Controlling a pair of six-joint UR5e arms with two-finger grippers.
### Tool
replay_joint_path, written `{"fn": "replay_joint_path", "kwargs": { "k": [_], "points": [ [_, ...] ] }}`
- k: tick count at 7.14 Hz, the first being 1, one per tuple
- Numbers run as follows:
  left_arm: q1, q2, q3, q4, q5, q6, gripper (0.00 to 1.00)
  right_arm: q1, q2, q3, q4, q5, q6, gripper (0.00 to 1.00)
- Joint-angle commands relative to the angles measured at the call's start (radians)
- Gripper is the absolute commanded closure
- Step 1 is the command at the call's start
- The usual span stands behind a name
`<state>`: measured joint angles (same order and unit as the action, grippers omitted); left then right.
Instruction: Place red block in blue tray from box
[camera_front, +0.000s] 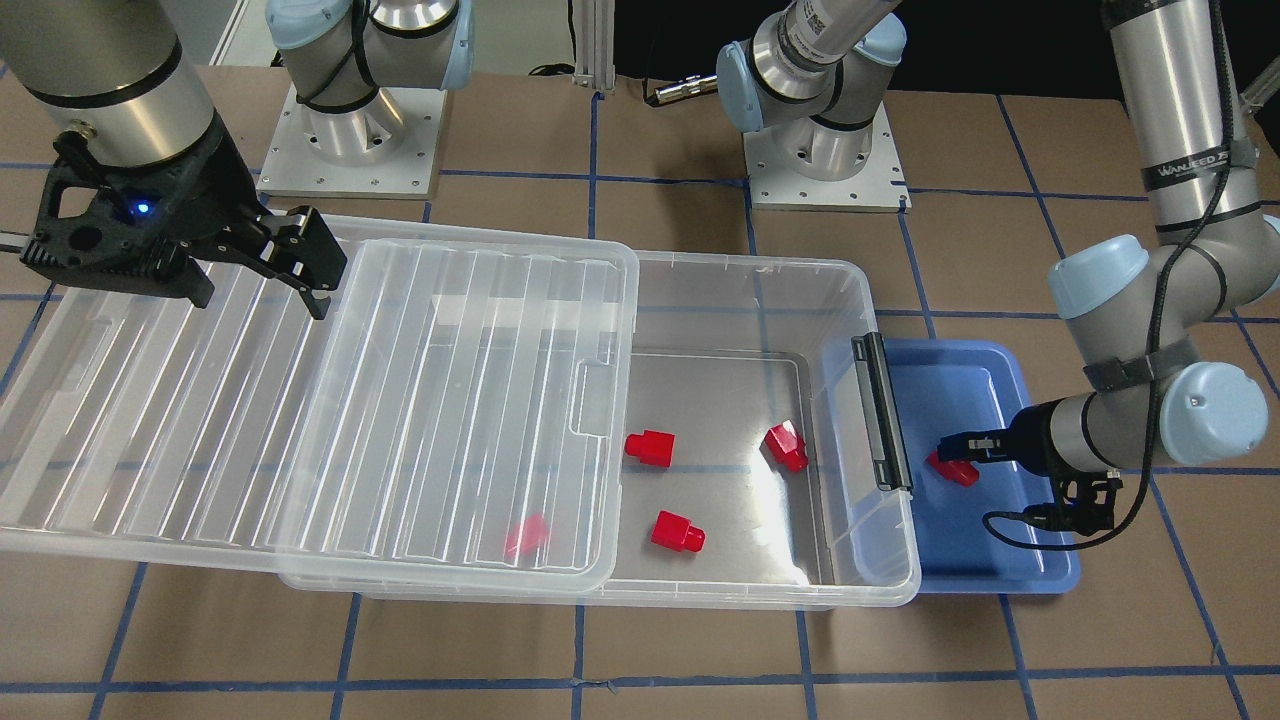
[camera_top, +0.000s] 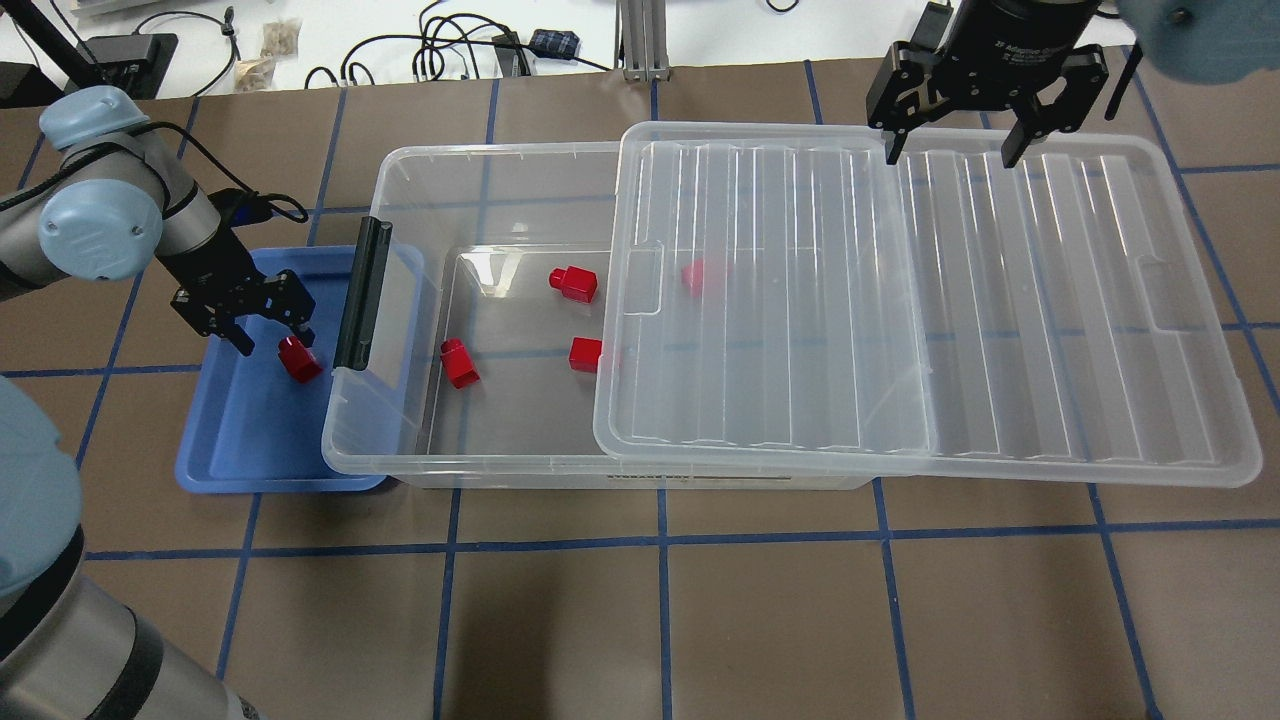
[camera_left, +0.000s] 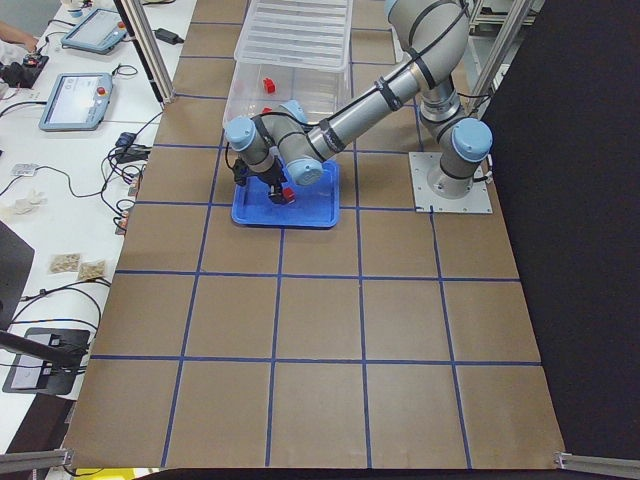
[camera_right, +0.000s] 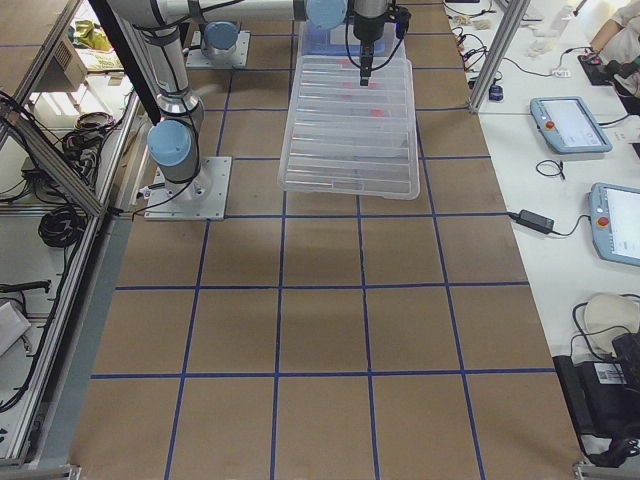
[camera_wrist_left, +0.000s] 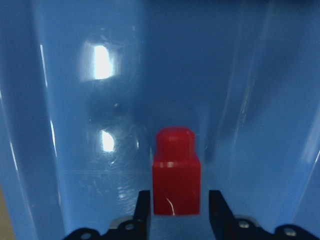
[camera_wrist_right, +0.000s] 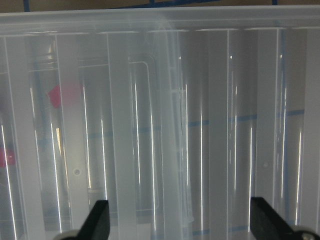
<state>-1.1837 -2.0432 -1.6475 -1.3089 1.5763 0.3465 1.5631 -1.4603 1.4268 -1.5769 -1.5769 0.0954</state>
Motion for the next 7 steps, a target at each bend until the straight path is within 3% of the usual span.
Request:
{"fn": "replay_joint_path", "kwargs": {
  "k": [1,4,7],
  "points": [
    [-0.013,0.049,0.075,-0.025,0.004,-0.003,0.0,0.0,0.0,0.0,-0.002,0.0,0.0,0.0],
    [-0.019,0.17,0.253,-0.258,0.011,-0.049,0.0,0.0,0.0,-0.002,0.0,0.0,0.001,0.0],
    [-0.132,0.309,0.252,-0.296,0.011,-0.138,0.0,0.0,0.0,-0.002,0.0,0.0,-0.003,0.0]
  ]
}}
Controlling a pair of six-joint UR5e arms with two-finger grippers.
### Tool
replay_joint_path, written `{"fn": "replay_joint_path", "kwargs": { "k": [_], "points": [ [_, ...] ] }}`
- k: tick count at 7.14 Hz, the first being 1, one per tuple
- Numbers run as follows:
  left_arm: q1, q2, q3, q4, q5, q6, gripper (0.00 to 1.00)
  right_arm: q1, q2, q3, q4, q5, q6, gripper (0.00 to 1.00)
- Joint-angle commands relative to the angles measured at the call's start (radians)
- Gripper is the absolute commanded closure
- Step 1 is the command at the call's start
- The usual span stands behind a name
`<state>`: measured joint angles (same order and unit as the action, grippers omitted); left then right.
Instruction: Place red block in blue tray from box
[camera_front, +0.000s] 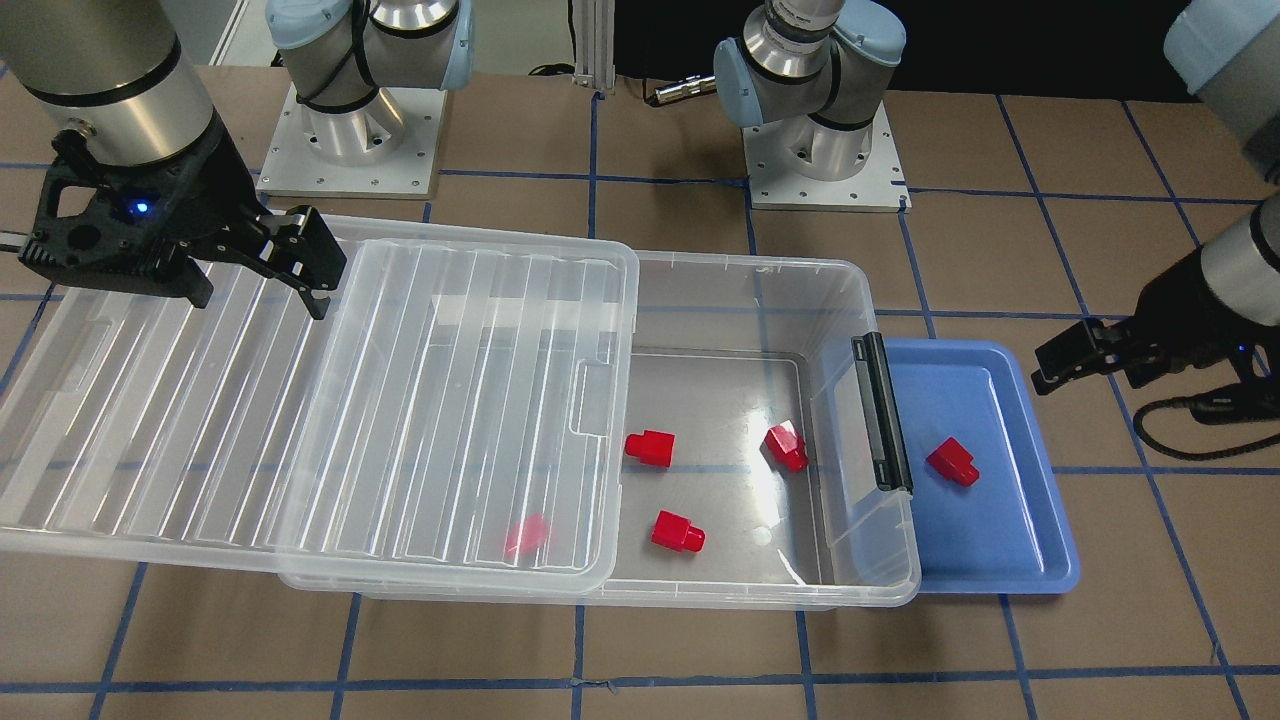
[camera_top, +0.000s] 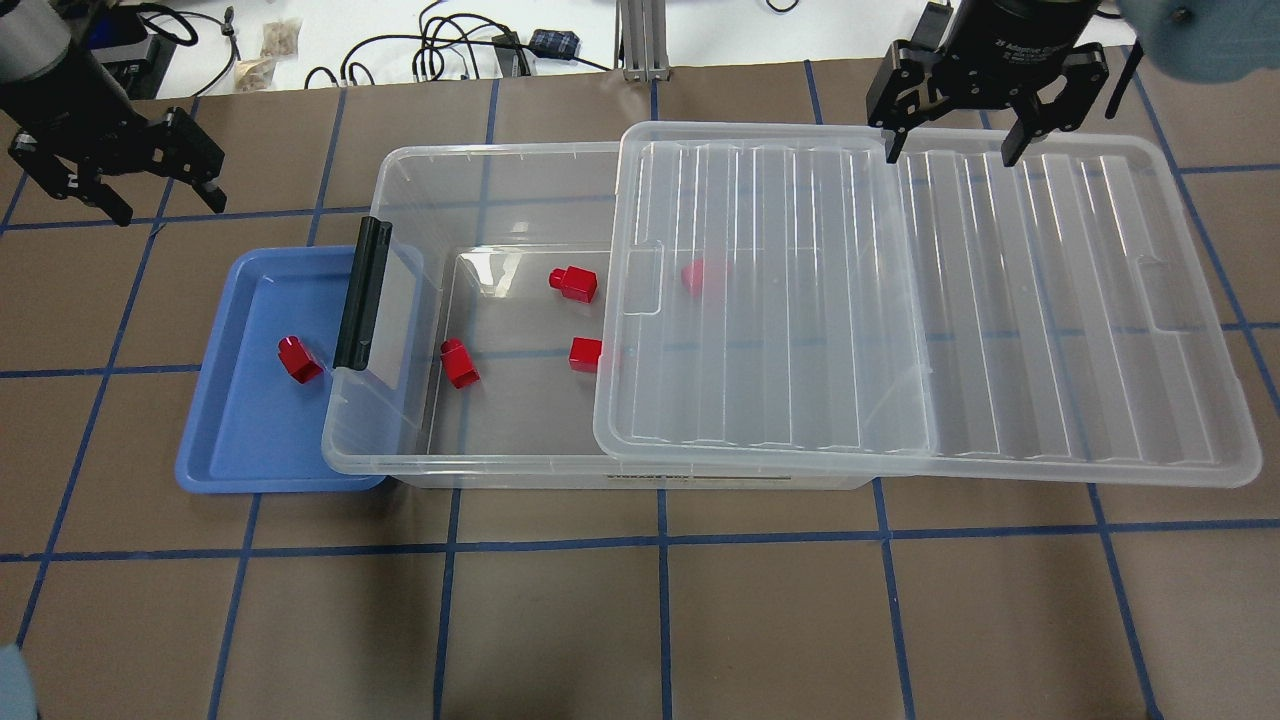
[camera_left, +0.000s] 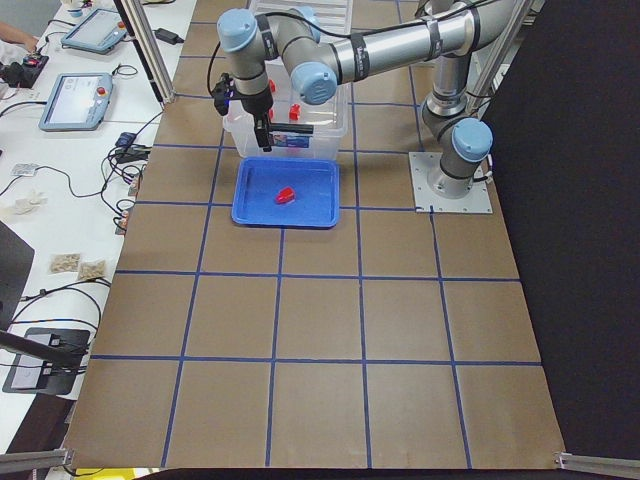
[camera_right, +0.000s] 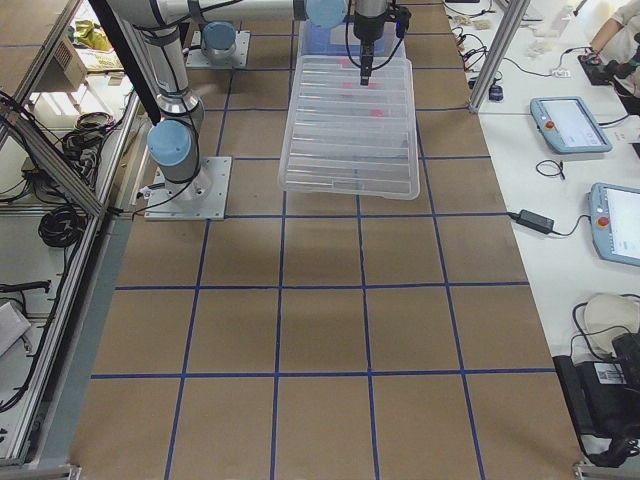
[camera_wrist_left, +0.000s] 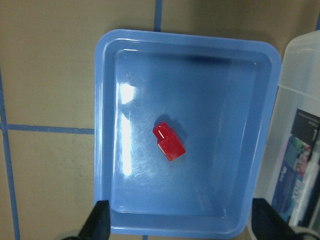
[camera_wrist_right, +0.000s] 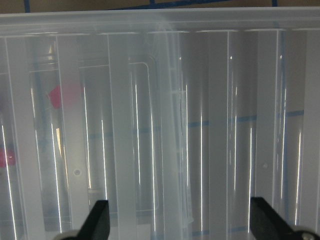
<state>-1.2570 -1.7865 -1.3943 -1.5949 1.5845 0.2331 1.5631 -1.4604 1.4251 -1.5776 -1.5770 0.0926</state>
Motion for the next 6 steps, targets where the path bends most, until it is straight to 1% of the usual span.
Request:
{"fn": "replay_joint_path", "kwargs": {
  "k": [1,3,5,6],
  "points": [
    [-0.105,0.082,-0.006,-0.01,0.002,-0.078,0.0,0.0,0.002,0.001,0.001,-0.002,-0.002,0.0],
    [-0.152,0.108,-0.011,-0.01,-0.007,-0.116,0.0,0.0,0.002,0.003,0.001,0.0,-0.002,0.0],
    [-0.261,0.128,-0.067,-0.001,-0.001,-0.216,0.0,-0.001,0.002,0.002,-0.001,-0.002,-0.005,0.0],
    [-0.29,0.14,-0.089,-0.005,0.0,-0.222,0.0,-0.003,0.003,0.0,-0.001,-0.002,-0.007,0.0]
  ]
}}
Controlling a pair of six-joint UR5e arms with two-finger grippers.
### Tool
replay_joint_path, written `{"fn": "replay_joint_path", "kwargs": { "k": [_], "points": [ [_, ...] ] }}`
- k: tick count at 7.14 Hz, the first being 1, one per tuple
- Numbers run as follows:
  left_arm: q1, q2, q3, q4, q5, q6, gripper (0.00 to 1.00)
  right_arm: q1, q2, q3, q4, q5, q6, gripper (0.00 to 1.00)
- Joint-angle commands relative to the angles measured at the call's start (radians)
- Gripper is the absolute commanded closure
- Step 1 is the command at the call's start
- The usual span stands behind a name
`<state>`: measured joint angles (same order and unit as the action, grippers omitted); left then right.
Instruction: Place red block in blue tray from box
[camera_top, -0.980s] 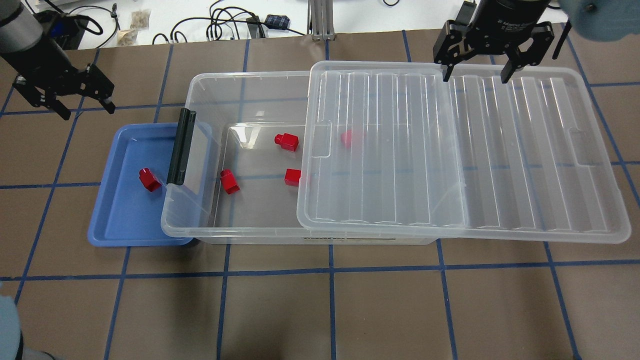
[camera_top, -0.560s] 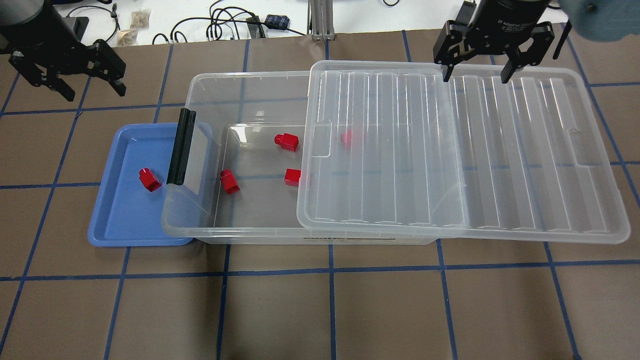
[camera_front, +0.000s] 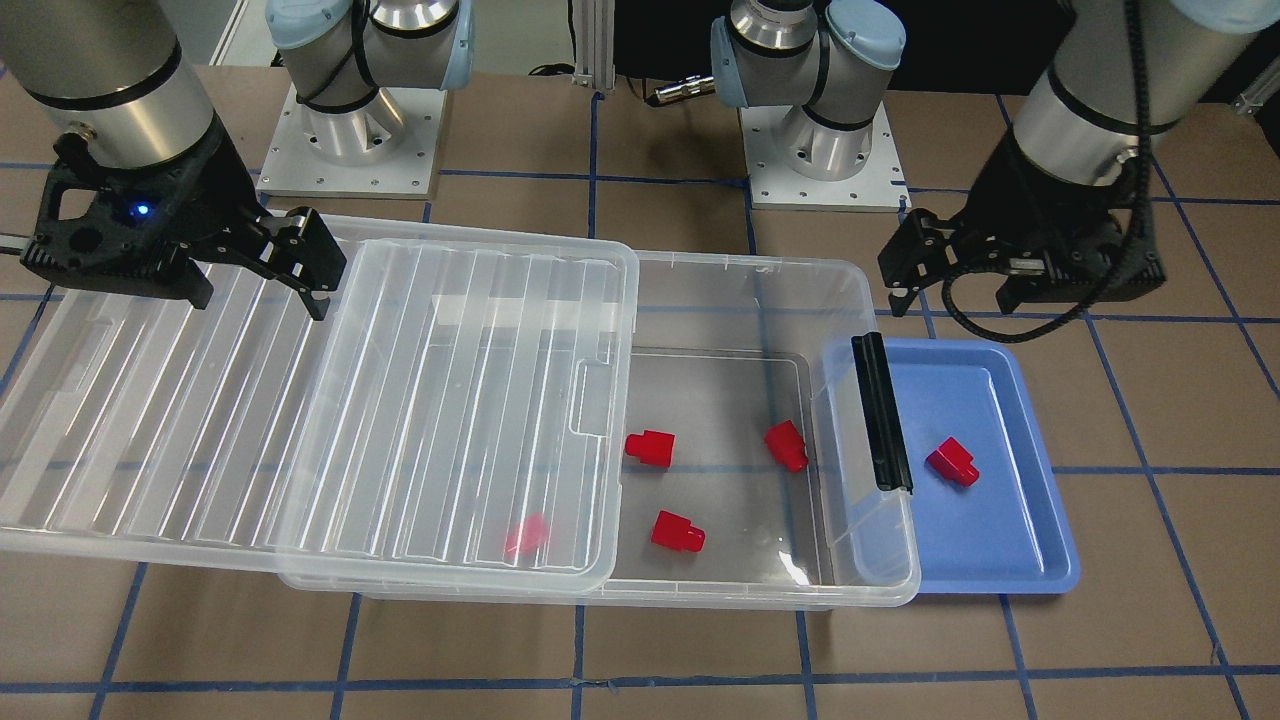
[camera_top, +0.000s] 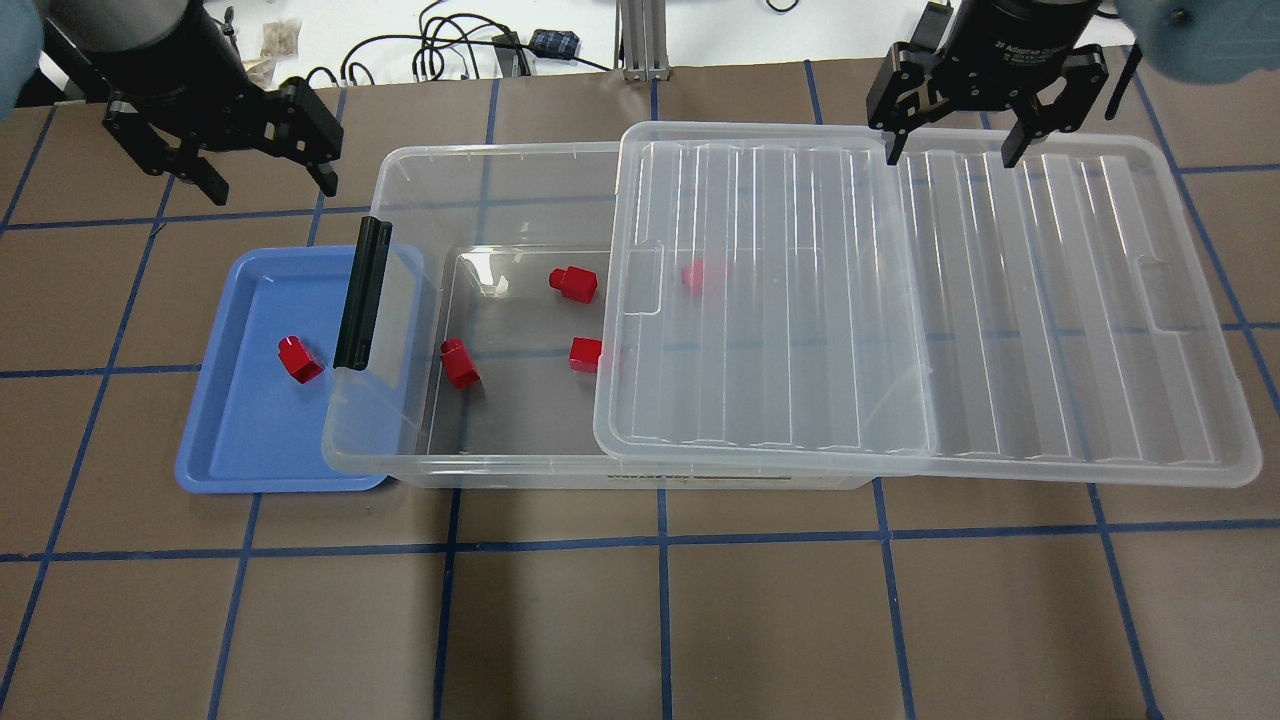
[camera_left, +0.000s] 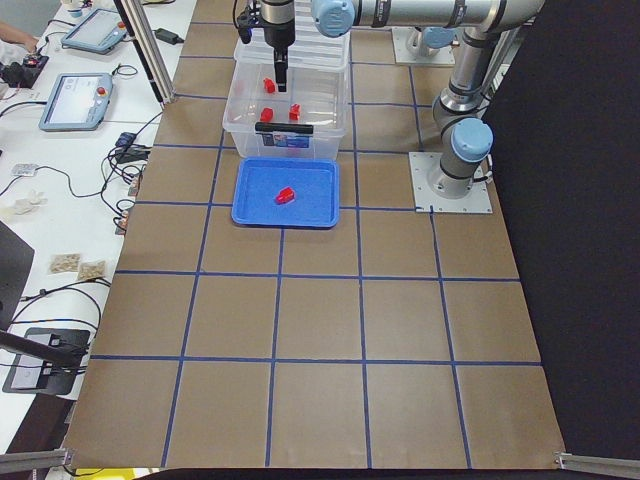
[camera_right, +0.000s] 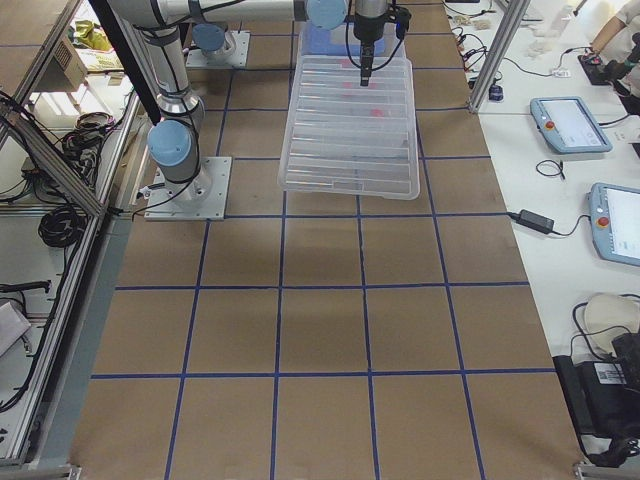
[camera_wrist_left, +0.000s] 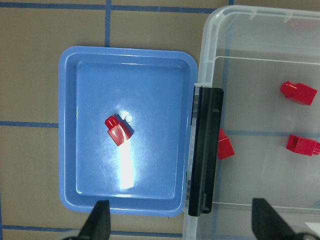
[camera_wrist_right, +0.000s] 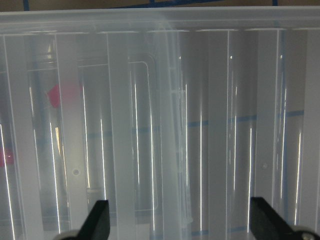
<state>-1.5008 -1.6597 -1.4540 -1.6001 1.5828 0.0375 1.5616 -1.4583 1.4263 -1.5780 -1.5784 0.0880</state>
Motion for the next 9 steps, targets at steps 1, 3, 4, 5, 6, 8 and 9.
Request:
{"fn": "replay_joint_path", "kwargs": {
  "k": [1,3,4,5,6,8,9],
  "points": [
    [-0.05,0.03,-0.052,-0.006,-0.001,-0.025,0.0,-0.009,0.003,-0.003,-0.001,0.001,-0.004,0.0],
    [-0.049,0.052,-0.075,-0.011,0.005,-0.019,0.0,-0.035,0.003,-0.003,-0.004,-0.009,-0.046,0.0],
    [-0.049,0.052,-0.078,-0.012,0.005,-0.019,0.0,-0.102,0.003,-0.003,0.001,-0.017,-0.112,0.0],
    [-0.047,0.051,-0.078,-0.012,0.005,-0.021,0.0,-0.203,0.003,-0.003,0.007,-0.014,-0.154,0.0],
    [-0.045,0.051,-0.078,-0.012,0.005,-0.021,0.0,-0.295,0.003,0.003,0.009,-0.017,-0.263,0.0],
    [-0.038,0.051,-0.078,-0.014,0.005,-0.021,0.0,-0.456,0.01,0.014,0.004,-0.02,-0.5,0.0],
    [-0.033,0.049,-0.078,-0.012,0.005,-0.021,0.0,-0.512,0.021,0.048,0.004,-0.022,-0.539,0.0]
  ]
}}
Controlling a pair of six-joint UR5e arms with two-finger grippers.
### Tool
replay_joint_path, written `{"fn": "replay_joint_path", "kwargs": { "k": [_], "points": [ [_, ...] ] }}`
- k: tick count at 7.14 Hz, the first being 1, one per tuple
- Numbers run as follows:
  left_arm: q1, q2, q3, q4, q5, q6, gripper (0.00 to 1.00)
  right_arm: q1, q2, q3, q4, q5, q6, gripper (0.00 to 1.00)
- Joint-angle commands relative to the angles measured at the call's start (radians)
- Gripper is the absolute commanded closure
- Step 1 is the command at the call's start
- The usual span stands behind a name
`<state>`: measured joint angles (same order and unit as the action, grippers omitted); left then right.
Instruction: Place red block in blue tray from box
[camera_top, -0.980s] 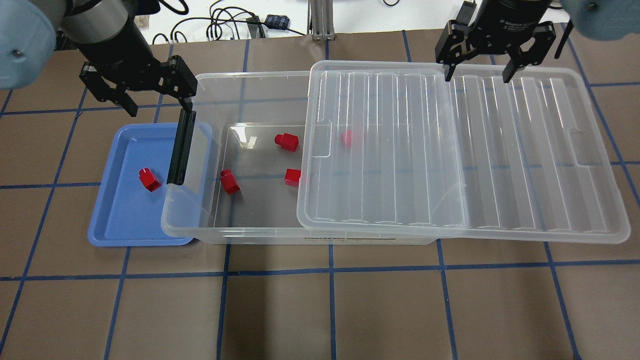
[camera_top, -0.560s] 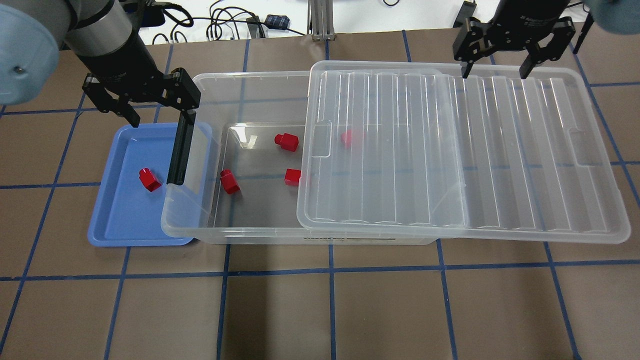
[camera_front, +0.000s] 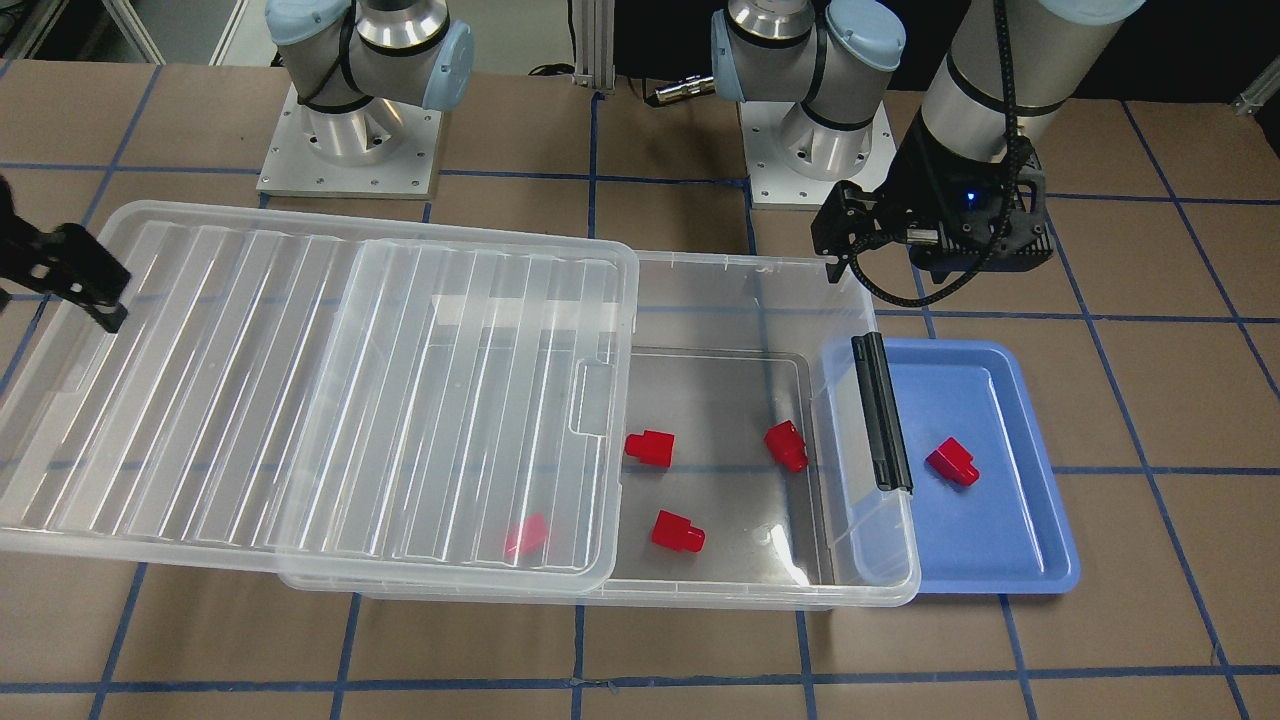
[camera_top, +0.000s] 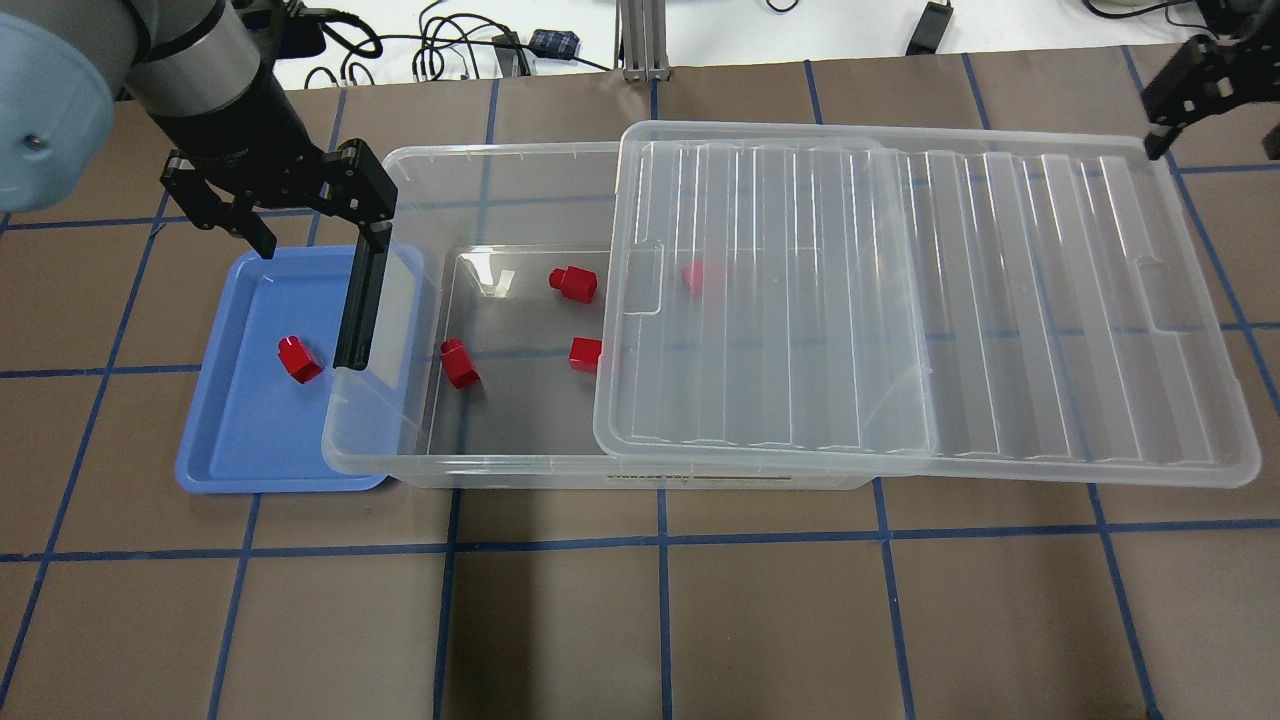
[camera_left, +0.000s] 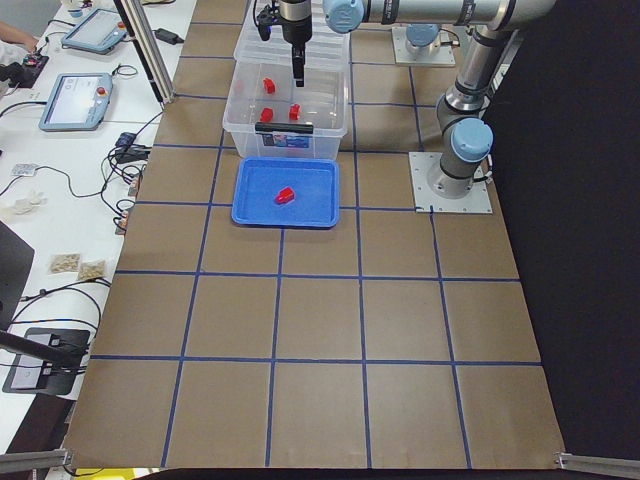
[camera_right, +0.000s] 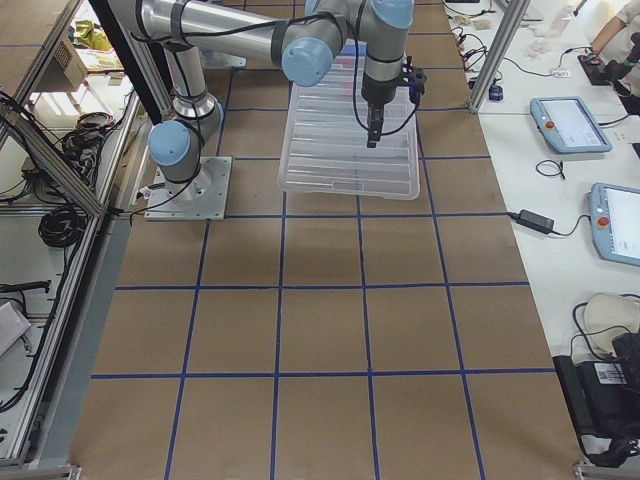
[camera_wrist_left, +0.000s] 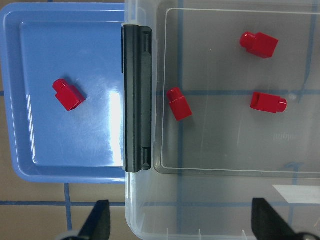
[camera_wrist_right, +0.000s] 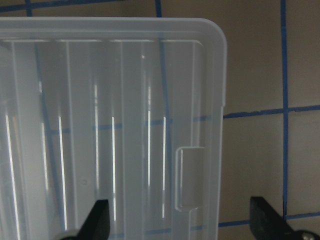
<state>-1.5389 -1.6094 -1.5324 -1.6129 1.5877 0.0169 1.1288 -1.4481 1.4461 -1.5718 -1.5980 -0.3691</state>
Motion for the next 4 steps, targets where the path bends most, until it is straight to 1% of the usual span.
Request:
{"fn": "replay_joint_path", "kwargs": {
  "k": [1,2,4],
  "points": [
    [0.005,-0.009,0.0,0.004,-0.003,0.0,0.0,-0.149,0.011,0.084,-0.025,-0.011,-0.178,0.0],
    [0.003,-0.009,0.0,0.002,-0.002,0.0,0.0,-0.208,0.012,0.136,-0.098,-0.011,-0.241,0.0],
    [0.003,-0.007,0.0,0.002,0.0,0.002,0.0,-0.266,0.018,0.25,-0.233,0.004,-0.351,0.0]
  ]
}}
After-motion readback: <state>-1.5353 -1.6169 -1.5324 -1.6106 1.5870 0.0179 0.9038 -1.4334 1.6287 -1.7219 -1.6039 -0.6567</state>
